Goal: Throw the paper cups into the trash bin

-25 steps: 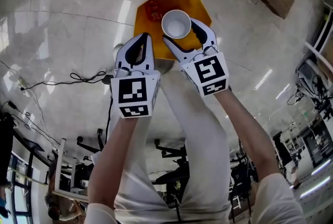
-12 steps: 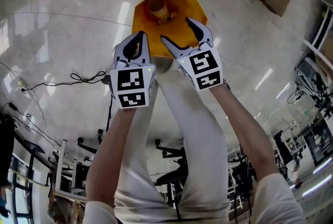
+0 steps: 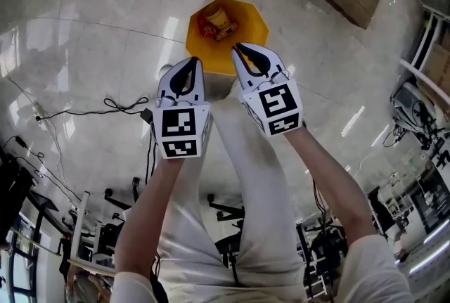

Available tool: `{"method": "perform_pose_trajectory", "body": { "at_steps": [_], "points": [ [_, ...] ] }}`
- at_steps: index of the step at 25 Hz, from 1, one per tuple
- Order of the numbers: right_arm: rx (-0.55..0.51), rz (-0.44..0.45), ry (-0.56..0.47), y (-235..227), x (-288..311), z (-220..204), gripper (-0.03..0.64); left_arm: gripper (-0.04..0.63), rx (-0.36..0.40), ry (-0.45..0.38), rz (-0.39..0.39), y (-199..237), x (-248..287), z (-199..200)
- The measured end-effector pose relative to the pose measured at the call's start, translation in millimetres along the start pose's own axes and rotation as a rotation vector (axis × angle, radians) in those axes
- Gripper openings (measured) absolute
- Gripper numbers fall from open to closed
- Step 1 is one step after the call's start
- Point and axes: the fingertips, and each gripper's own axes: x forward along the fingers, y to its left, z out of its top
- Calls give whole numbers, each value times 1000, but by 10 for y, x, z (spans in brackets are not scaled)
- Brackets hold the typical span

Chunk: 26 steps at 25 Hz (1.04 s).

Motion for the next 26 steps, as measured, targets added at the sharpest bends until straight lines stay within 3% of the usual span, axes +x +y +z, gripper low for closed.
{"method": "perform_pose_trajectory", "body": {
  "at_steps": [7,16,26],
  "points": [
    [-37,24,-88,345,-836,1004,8,6,-4,-52,1,-275,-795,690],
    [-65,27,-163,797,-1995,2021,8,5,92,-182,-34,-807,-1995,1852],
    [-92,38,-245,1351,-3313,2858,8,5,89,-249,-80,-1397,-3332,2537]
  ]
}}
